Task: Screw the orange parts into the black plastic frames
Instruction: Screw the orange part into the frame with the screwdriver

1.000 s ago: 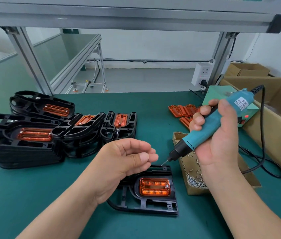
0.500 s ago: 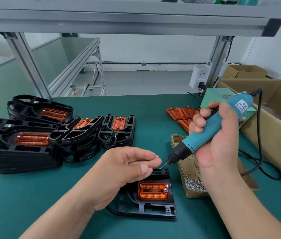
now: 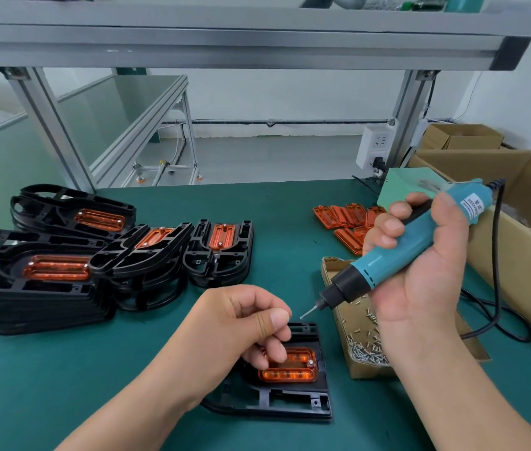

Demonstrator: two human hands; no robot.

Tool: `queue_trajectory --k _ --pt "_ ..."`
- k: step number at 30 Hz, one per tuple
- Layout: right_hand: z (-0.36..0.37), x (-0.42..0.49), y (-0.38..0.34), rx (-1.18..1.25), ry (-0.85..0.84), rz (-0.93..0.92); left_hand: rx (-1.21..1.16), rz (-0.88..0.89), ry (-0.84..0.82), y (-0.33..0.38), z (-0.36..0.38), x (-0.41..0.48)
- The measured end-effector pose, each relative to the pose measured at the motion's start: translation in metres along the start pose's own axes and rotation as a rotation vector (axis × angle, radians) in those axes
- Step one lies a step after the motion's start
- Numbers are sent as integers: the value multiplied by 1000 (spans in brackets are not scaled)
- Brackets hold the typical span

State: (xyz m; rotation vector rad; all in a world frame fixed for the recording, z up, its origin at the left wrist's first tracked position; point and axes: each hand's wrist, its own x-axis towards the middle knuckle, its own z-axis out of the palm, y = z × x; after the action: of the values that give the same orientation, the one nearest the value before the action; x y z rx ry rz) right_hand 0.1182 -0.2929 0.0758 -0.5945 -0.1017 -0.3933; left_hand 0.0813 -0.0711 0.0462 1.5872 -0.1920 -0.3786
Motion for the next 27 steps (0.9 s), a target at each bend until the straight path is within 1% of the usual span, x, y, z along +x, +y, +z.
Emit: queue_trajectory --k 6,11,27 --pt "3 -5 0 -9 -2 -8 -183 -48 -114 1 4 -3" --pt "5 -7 0 -10 -8 -7 -276 -75 -121 2 4 -3" --pt "5 -8 -1 -15 5 -16 -296 -81 -139 4 5 -3"
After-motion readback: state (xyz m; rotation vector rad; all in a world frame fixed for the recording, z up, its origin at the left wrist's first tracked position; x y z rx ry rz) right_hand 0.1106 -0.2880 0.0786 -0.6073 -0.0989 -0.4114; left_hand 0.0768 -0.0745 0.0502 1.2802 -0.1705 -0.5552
